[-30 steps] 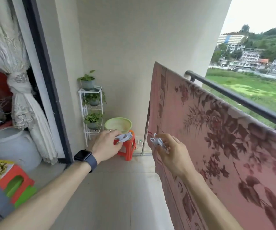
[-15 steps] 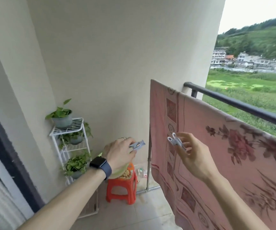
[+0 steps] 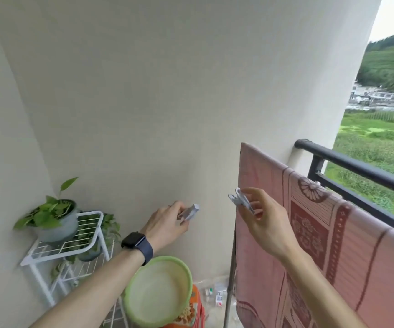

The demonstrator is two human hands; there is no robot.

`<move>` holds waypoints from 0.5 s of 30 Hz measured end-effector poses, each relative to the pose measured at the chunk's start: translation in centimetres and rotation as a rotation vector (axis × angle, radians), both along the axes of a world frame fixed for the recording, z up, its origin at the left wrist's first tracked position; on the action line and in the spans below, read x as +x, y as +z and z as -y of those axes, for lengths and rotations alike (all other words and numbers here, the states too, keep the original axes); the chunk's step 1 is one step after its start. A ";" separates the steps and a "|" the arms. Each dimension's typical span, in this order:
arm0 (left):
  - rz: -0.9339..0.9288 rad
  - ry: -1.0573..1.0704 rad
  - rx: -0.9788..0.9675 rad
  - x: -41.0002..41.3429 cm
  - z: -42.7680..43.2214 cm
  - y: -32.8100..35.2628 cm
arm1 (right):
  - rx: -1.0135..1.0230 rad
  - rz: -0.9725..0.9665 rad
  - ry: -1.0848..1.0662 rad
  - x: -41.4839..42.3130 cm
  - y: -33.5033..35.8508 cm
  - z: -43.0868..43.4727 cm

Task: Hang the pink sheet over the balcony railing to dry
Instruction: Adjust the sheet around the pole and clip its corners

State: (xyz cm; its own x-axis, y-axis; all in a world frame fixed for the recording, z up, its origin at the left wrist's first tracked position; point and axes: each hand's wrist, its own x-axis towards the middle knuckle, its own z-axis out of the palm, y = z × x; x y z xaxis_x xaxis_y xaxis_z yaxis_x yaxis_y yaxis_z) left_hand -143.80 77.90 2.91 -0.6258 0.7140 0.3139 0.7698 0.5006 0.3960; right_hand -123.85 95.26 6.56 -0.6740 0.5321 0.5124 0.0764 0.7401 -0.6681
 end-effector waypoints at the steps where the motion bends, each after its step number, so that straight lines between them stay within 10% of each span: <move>1: 0.031 -0.011 0.024 -1.5 -1.3 0.0 | -0.004 0.000 -0.011 -1.6 0.0 -0.8; 15: 1.128 -0.527 0.426 -16.3 -26.7 0.7 | 0.031 -0.026 -0.384 -16.3 4.3 -10.5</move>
